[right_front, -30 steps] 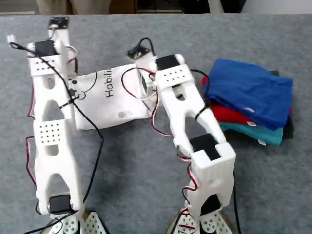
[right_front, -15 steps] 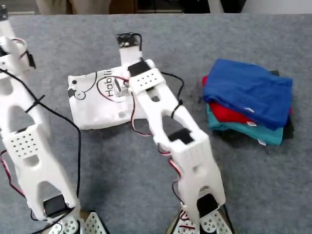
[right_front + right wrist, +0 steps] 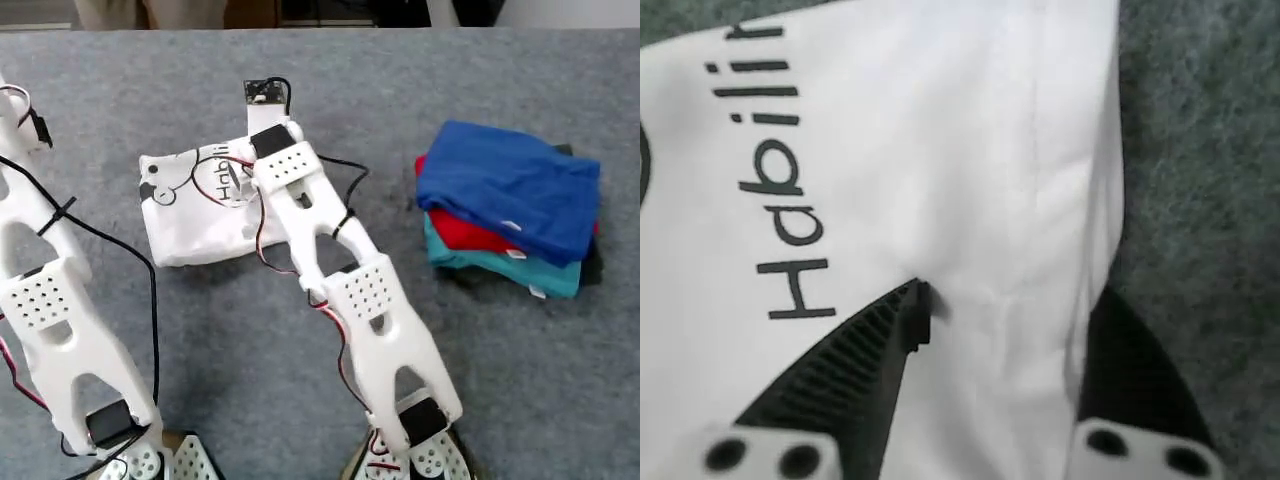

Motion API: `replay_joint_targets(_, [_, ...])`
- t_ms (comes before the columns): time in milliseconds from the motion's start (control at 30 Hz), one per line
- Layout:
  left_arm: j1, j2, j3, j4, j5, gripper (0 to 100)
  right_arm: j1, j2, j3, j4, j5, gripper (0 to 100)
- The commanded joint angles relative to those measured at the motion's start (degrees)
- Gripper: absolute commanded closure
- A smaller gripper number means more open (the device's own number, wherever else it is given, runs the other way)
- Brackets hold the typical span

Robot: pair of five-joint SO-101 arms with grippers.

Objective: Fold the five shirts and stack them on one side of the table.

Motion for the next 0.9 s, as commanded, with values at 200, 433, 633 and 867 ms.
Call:
replay_joint_targets(200, [-0.70, -3.91, -0.35, 0.70, -0.53, 90, 1.27, 7.08, -17.80, 5.27, -0.44, 98.3])
replay_joint_targets(433, [-0.70, -3.91, -0.18, 0.70, -0.53, 90, 1.27, 5.58, -30.81, 10.29, 4.92, 99.8])
replay_joint_targets(633, [-0.70, -3.91, -0.53, 0.70, -0.53, 90, 2.95, -0.48, -33.54, 14.59, 6.42, 99.8])
replay_joint_targets(867, [-0.70, -3.91, -0.35, 0.70, -0.53, 90, 10.15, -9.89, -33.01, 16.35, 6.07, 99.8])
